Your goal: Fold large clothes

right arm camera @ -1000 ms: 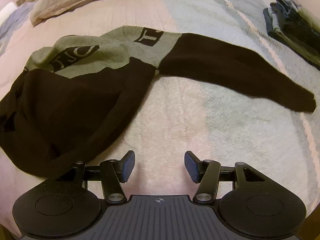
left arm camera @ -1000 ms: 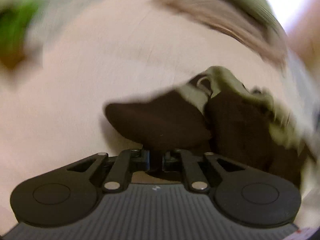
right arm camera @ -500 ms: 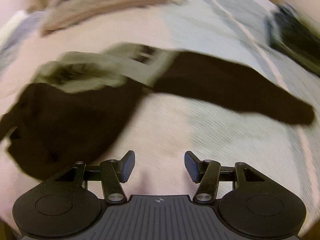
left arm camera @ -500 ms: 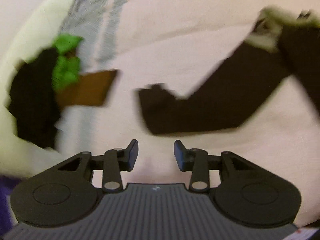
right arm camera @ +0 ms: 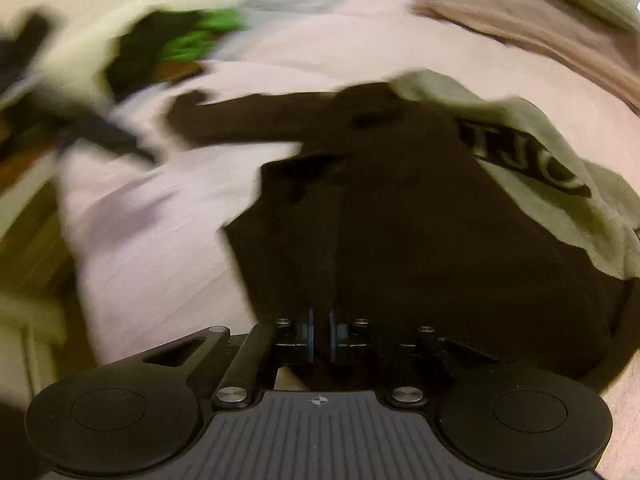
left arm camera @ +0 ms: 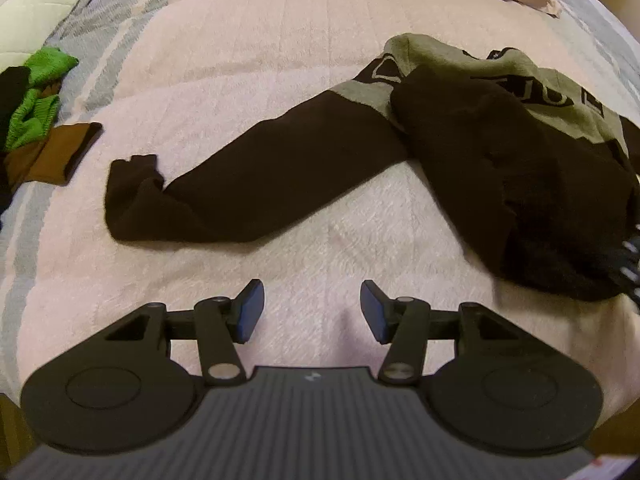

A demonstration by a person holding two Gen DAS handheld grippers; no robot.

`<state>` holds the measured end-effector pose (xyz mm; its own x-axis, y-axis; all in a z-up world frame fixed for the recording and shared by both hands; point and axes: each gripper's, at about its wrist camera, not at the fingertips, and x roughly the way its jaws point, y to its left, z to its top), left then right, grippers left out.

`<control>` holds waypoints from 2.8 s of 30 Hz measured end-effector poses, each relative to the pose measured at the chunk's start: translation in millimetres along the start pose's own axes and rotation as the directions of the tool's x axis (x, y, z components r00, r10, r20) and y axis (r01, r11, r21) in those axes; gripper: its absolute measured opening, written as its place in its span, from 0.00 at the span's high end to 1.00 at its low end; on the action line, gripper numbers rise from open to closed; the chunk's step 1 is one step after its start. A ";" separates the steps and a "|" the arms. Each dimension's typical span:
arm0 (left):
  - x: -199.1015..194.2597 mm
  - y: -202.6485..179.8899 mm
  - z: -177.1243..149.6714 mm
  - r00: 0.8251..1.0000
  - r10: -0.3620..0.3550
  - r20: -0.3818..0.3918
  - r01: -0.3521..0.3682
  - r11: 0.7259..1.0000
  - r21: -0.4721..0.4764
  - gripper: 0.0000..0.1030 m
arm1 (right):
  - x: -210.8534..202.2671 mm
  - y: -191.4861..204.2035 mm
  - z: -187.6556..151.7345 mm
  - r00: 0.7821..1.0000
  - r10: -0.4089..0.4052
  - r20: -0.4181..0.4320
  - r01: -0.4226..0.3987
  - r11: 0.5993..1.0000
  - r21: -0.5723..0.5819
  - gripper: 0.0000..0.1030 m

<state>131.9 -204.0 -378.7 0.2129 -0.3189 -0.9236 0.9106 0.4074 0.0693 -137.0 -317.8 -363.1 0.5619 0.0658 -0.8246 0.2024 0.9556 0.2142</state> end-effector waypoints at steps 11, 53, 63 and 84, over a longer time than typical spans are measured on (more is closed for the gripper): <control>-4.8 -40.5 -11.4 1.000 -0.016 -0.023 0.017 0.999 0.029 0.53 | -81.1 -50.0 -164.3 0.887 -0.047 -0.458 0.094 0.992 0.080 0.93; 133.4 -132.7 317.0 0.852 -0.359 0.381 0.162 0.873 0.460 0.93 | -38.9 -377.9 103.0 0.801 -0.509 0.314 0.372 0.835 0.405 0.97; 189.0 -170.5 350.2 0.924 -0.130 0.359 -0.052 0.889 0.456 0.72 | 4.4 -433.3 80.6 0.773 -0.634 0.007 0.528 0.651 0.545 0.56; 22.6 -24.4 -20.7 0.920 -0.387 -0.061 0.309 0.813 -0.493 0.56 | -97.6 -153.7 -209.4 0.991 -0.131 0.031 0.018 0.354 0.935 0.51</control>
<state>107.1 -203.5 -409.1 -0.1781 -0.3984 -0.8998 0.6318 0.6547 -0.4149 -391.0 -411.0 -425.2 0.5550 -0.0687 -0.8290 0.8316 0.0703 0.5509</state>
